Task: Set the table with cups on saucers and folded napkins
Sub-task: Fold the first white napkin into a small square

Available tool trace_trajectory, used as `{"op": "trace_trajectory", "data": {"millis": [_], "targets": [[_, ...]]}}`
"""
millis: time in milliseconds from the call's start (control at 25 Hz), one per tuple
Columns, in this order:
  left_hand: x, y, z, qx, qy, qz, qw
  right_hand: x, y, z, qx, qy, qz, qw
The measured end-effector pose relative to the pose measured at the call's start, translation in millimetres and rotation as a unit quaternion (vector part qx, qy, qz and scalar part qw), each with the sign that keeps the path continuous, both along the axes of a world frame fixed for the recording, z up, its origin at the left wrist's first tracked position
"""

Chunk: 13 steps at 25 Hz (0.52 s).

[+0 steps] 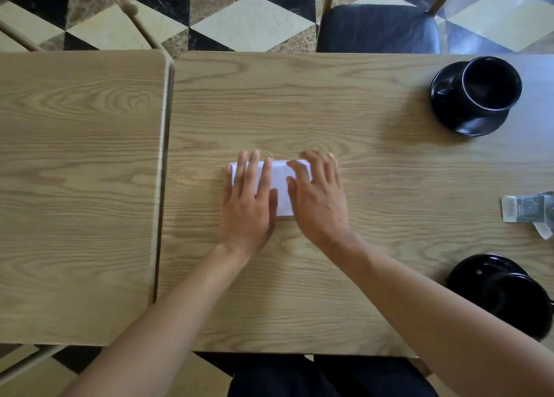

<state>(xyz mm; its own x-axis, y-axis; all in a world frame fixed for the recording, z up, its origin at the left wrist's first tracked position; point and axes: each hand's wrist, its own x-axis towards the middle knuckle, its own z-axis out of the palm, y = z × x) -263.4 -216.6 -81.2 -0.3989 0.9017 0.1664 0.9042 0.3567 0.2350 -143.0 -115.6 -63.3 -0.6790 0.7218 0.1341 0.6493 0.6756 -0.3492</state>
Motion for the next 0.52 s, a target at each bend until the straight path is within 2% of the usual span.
{"op": "trace_trajectory", "data": {"millis": [120,320,520], "targets": [[-7.0,-5.5,-16.4,-0.088,0.002,-0.018,0.996,7.7,1.5,-22.7,-0.049,-0.095,0.074,0.992],[-15.6,-7.9,-33.4,-0.121,0.021,-0.035,0.992,19.4,11.8,-48.0,-0.012,-0.111,0.107,0.988],[-15.5,-7.1,-14.9,-0.145,-0.014,-0.044,0.988,19.1,14.7,-27.3,-0.069,-0.137,0.123,0.981]]}}
